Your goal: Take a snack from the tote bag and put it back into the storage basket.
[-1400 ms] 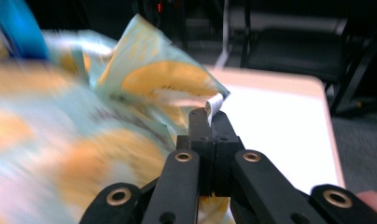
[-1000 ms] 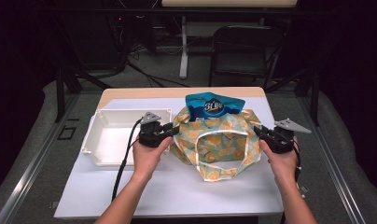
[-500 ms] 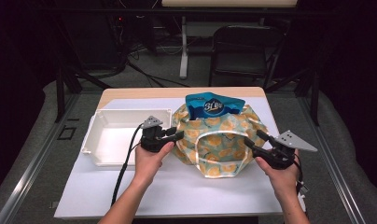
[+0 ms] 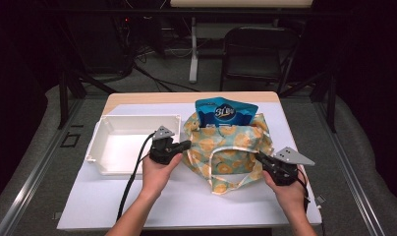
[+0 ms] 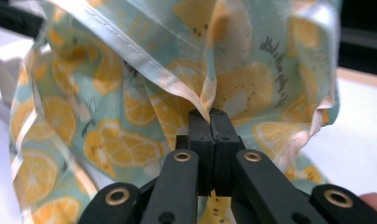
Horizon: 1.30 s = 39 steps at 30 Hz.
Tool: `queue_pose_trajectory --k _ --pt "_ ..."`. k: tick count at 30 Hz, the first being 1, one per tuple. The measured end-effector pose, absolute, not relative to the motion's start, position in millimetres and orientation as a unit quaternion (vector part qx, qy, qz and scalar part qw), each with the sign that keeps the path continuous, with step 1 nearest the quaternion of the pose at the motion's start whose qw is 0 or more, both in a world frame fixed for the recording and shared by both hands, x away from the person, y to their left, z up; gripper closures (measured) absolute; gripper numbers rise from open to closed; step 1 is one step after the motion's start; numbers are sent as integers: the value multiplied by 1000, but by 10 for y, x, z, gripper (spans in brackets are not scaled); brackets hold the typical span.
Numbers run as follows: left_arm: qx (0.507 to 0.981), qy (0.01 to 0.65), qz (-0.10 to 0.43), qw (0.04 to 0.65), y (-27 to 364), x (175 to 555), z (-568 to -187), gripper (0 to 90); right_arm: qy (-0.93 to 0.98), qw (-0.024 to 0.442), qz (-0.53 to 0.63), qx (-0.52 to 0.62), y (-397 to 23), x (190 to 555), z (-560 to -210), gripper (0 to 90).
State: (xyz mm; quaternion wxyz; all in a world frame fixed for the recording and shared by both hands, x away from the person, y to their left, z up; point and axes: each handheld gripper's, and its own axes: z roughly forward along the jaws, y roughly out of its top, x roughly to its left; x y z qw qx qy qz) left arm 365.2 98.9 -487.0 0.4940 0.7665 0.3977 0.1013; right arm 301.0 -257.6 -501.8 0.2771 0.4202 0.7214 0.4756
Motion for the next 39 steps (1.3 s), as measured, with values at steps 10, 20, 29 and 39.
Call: queue_pose_trajectory --k 10,20,29,39 --pt "740 399 118 528 953 3503 -4794 556 719 275 473 428 -2585 3049 -5100 893" --pt "765 400 134 487 753 3436 -4896 496 713 275 483 428 -2600 3046 -5081 884" --pt "785 398 135 455 791 3472 -4956 900 713 275 485 426 -2567 3067 -5095 883" --pt "796 407 127 429 780 3420 -5171 900 712 268 484 433 -2597 3097 -5140 884"
